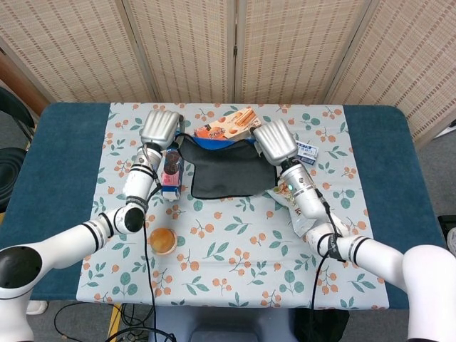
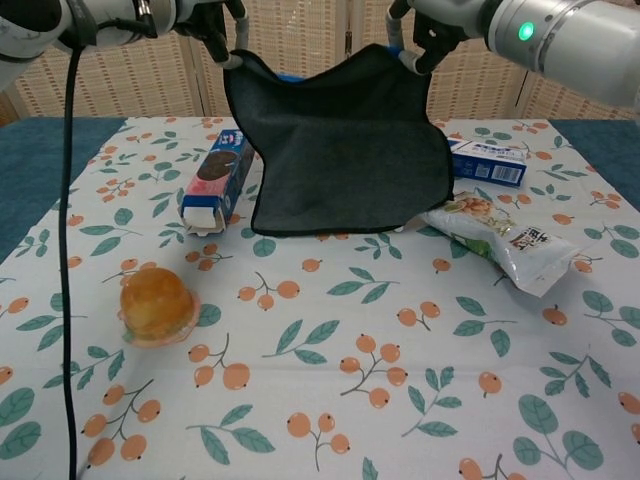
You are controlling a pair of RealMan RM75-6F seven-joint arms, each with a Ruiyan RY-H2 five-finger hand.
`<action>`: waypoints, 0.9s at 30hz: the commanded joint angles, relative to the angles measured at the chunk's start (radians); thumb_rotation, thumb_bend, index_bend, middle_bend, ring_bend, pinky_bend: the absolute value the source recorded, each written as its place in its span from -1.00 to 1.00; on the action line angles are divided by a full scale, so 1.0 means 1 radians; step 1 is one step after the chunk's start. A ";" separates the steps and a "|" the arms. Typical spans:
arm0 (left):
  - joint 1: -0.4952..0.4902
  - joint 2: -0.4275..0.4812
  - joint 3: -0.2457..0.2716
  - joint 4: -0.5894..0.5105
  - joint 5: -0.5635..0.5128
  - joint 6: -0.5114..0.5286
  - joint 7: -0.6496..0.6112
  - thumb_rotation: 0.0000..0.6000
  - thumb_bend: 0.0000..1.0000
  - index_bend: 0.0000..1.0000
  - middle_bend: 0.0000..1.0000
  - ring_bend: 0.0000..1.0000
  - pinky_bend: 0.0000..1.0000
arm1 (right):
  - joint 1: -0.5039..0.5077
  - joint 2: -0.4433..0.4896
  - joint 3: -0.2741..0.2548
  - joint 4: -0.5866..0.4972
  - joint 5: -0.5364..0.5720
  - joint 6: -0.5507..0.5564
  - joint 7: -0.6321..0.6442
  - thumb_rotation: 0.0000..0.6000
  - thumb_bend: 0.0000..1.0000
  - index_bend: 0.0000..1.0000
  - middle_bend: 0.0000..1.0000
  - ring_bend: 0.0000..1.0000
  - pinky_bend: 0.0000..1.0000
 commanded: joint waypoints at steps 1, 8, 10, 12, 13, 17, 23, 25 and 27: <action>-0.008 -0.024 -0.005 0.035 0.004 -0.001 0.004 1.00 -0.08 0.23 1.00 0.90 1.00 | 0.006 -0.013 0.001 0.023 0.013 -0.001 -0.015 1.00 0.08 0.52 0.84 0.84 1.00; -0.018 -0.070 -0.015 0.110 0.022 -0.017 0.003 1.00 -0.08 0.21 0.99 0.90 1.00 | 0.009 -0.036 0.001 0.076 0.040 -0.005 -0.032 1.00 0.08 0.53 0.84 0.84 1.00; -0.020 -0.083 -0.015 0.128 0.020 -0.026 0.009 1.00 -0.08 0.18 0.97 0.88 1.00 | 0.009 -0.041 -0.001 0.087 0.048 -0.007 -0.041 1.00 0.07 0.53 0.84 0.84 1.00; -0.022 -0.094 -0.015 0.141 0.006 -0.033 0.022 1.00 -0.17 0.08 0.90 0.85 1.00 | 0.008 -0.043 -0.001 0.090 0.060 -0.009 -0.056 1.00 0.07 0.50 0.83 0.84 1.00; -0.024 -0.098 -0.016 0.144 -0.012 -0.045 0.035 1.00 -0.25 0.00 0.85 0.80 1.00 | 0.007 -0.044 0.000 0.089 0.074 -0.010 -0.071 1.00 0.05 0.44 0.82 0.84 1.00; -0.028 -0.097 -0.028 0.140 -0.066 -0.071 0.058 1.00 -0.60 -0.44 0.35 0.34 0.98 | 0.005 -0.042 0.006 0.069 0.121 -0.008 -0.126 1.00 -0.30 -0.12 0.79 0.82 1.00; -0.022 -0.089 -0.043 0.117 -0.099 -0.058 0.063 1.00 -0.84 -0.82 -0.50 -0.40 0.43 | 0.002 -0.023 0.014 0.025 0.189 -0.004 -0.198 1.00 -0.74 -0.78 0.75 0.81 1.00; -0.018 -0.086 -0.042 0.113 -0.101 -0.049 0.068 1.00 -0.85 -0.88 -0.66 -0.56 0.23 | 0.002 -0.017 0.012 0.013 0.203 -0.002 -0.217 1.00 -0.82 -0.94 0.75 0.81 1.00; -0.014 -0.082 -0.044 0.105 -0.103 -0.038 0.069 1.00 -0.85 -0.91 -0.76 -0.65 0.11 | 0.002 -0.009 0.012 -0.005 0.214 0.003 -0.230 1.00 -0.91 -1.00 0.73 0.80 1.00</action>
